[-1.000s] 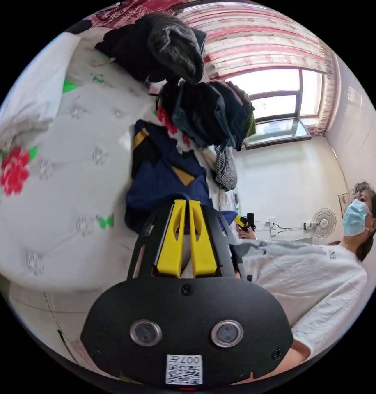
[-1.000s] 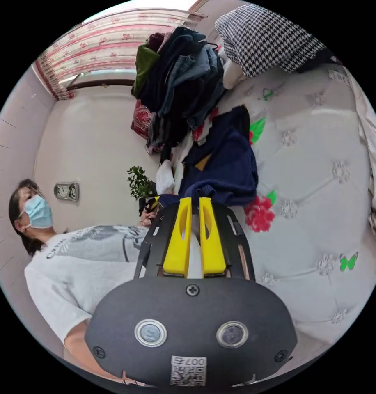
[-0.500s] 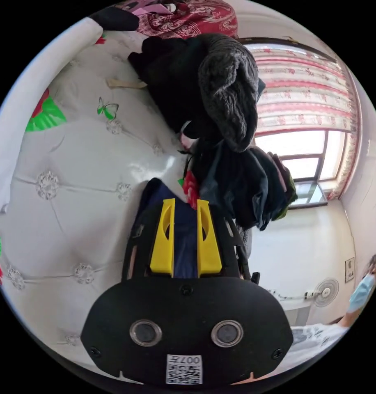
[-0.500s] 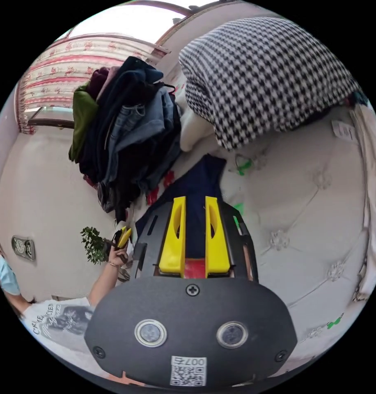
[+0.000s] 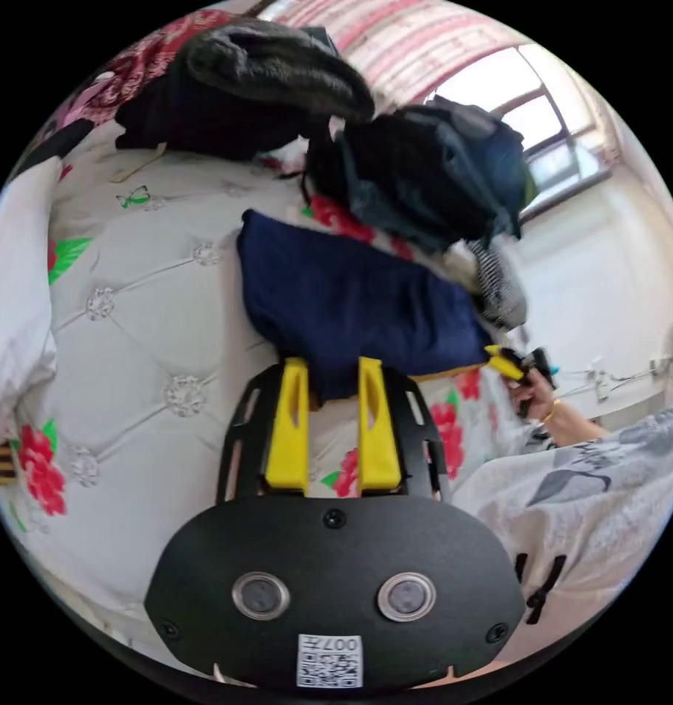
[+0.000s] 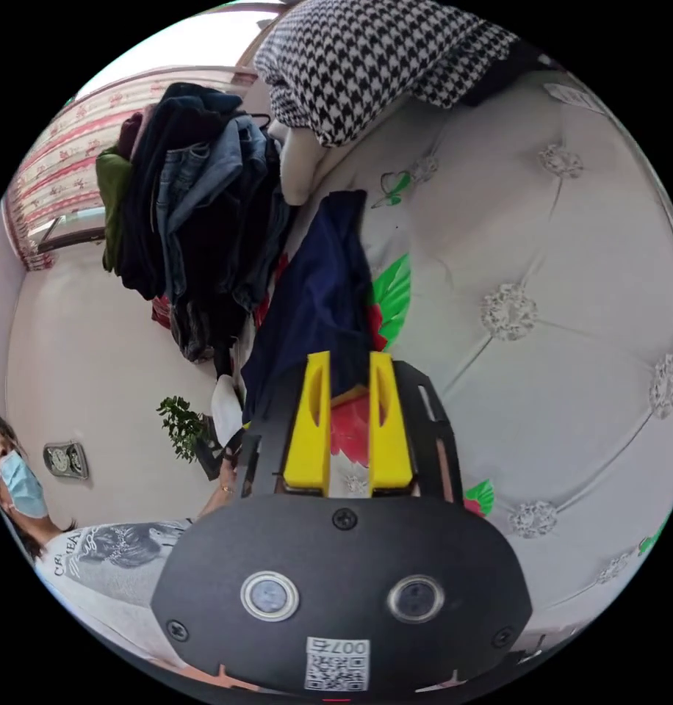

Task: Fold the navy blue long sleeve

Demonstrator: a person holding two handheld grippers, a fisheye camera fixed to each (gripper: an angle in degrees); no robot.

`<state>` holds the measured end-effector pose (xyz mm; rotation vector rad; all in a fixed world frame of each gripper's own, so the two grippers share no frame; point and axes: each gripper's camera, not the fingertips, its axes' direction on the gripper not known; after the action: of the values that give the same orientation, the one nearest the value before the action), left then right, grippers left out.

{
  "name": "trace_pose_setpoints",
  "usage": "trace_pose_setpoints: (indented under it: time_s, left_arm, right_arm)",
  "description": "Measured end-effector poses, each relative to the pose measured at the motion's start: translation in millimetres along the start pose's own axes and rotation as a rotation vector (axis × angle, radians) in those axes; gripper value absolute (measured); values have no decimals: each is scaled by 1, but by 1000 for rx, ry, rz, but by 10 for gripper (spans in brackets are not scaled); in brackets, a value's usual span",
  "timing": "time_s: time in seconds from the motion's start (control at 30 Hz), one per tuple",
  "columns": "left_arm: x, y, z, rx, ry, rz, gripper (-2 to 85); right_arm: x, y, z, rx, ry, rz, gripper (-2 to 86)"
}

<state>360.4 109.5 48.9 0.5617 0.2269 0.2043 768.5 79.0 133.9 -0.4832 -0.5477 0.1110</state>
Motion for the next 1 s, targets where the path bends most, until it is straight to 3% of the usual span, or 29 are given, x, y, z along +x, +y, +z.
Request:
trace_pose_setpoints:
  time_s: [0.03, 0.17, 0.27, 0.4, 0.6, 0.67, 0.83, 1.0]
  left_arm:
    - [-2, -12, 5, -80, -54, 19, 58]
    - [-24, -46, -12, -191, 88, -34, 47]
    - [-25, -47, 0, -240, 223, -68, 54]
    - [-23, -34, 6, -186, 206, -161, 71]
    - [-60, -8, -27, 0, 265, -352, 91]
    - [-78, 1, -39, 47, 310, -424, 91]
    - [-97, 15, -58, 105, 295, -460, 105]
    - [-116, 27, -66, 180, 368, -486, 136]
  right_arm:
    - [0, -2, 0, -6, 5, 1, 44]
    - [2, 5, -37, 49, -10, -39, 33]
    - [16, 20, -43, 14, 88, -26, 35]
    - [42, 44, -38, 104, 30, 112, 50]
    - [24, 53, -13, 225, -1, 137, 51]
    - [-19, 45, -7, 239, 55, -35, 48]
    - [-175, 42, 46, 61, 110, -583, 45]
    - [-278, 90, 176, -273, 23, -965, 53]
